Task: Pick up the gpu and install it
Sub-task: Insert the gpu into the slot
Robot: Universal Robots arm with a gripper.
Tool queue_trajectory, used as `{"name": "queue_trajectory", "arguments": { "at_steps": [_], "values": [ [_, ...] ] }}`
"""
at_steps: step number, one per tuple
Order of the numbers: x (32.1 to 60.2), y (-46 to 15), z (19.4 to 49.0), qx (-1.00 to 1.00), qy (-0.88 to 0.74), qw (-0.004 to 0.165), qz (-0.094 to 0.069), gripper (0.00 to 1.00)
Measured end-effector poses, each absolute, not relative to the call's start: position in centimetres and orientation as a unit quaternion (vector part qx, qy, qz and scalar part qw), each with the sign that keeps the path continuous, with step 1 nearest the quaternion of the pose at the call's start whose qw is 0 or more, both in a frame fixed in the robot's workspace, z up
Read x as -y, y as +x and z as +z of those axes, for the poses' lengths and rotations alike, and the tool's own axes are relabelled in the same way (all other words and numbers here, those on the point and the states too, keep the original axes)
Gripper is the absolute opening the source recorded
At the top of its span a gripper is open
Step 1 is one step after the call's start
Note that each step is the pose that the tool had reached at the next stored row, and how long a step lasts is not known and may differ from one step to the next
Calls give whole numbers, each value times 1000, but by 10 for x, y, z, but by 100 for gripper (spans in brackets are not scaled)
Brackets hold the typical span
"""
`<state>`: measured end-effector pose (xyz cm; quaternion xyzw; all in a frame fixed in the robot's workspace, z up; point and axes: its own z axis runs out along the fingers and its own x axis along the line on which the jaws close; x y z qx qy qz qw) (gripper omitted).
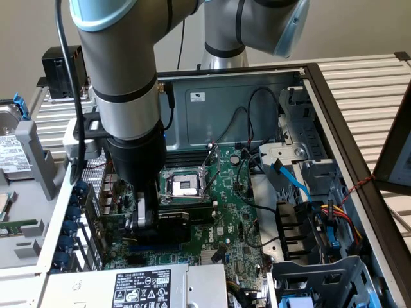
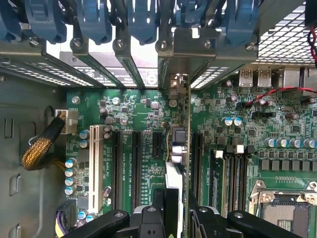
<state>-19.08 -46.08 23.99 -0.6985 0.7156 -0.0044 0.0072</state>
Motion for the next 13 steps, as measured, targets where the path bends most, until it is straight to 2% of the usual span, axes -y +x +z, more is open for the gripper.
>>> {"name": "queue_trajectory", "arguments": {
  "at_steps": [13],
  "values": [
    [461,-192,239,-708,-706,7,-5,27]
  ]
}}
